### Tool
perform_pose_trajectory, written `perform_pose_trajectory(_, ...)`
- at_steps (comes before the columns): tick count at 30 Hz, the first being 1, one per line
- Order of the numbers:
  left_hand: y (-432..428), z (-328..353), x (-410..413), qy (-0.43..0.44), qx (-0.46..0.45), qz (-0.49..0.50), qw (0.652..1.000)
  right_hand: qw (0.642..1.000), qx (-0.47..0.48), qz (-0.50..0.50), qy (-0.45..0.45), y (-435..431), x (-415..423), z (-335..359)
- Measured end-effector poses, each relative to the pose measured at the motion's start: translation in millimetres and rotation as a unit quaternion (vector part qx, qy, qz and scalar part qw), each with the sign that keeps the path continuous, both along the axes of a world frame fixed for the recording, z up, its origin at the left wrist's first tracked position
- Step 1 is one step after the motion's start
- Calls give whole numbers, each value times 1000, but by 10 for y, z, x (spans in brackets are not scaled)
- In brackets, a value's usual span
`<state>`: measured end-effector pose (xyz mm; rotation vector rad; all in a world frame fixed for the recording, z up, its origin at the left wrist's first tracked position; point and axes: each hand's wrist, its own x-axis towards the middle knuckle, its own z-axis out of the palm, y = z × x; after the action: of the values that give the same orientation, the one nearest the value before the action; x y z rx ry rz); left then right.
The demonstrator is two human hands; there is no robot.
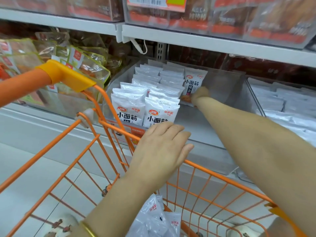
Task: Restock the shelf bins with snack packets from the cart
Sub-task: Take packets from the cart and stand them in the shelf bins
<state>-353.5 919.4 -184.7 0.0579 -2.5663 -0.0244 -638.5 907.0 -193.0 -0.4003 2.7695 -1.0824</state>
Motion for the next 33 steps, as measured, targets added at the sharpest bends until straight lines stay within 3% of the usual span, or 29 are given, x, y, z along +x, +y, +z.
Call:
perform_pose_trajectory(6, -1, 20, 15, -7, 0, 2, 1000, 1000, 21, 16, 5, 344, 379, 353)
perform_pose_trajectory(11, 25, 66, 9, -34, 32, -12, 999, 988, -65, 124, 71, 1017, 1243, 933)
perform_pose_trajectory(14, 16, 144, 41, -72, 115, -49, 990, 962, -75, 263, 26, 1558, 1975, 1048)
perform_pose_trajectory(16, 19, 180, 99, -76, 137, -61, 986, 934, 11, 355, -41, 1764, 2376, 909)
perform_pose_trajectory(19, 15, 281, 238, -84, 56, -61, 993, 862, 236, 446, -55, 1661, 2628, 409)
perform_pose_trajectory(22, 39, 276, 444, -18, 10, -36, 999, 828, 308, 464, -69, 1519, 2669, -108)
perform_pose_trajectory(27, 116, 130, 629, 34, 43, 0, 999, 855, 231, 445, -132, 1544, 2664, -531)
perform_pose_trajectory(33, 95, 144, 695, 21, 67, 5, 998, 856, 227, 458, -79, 1531, 2755, -391)
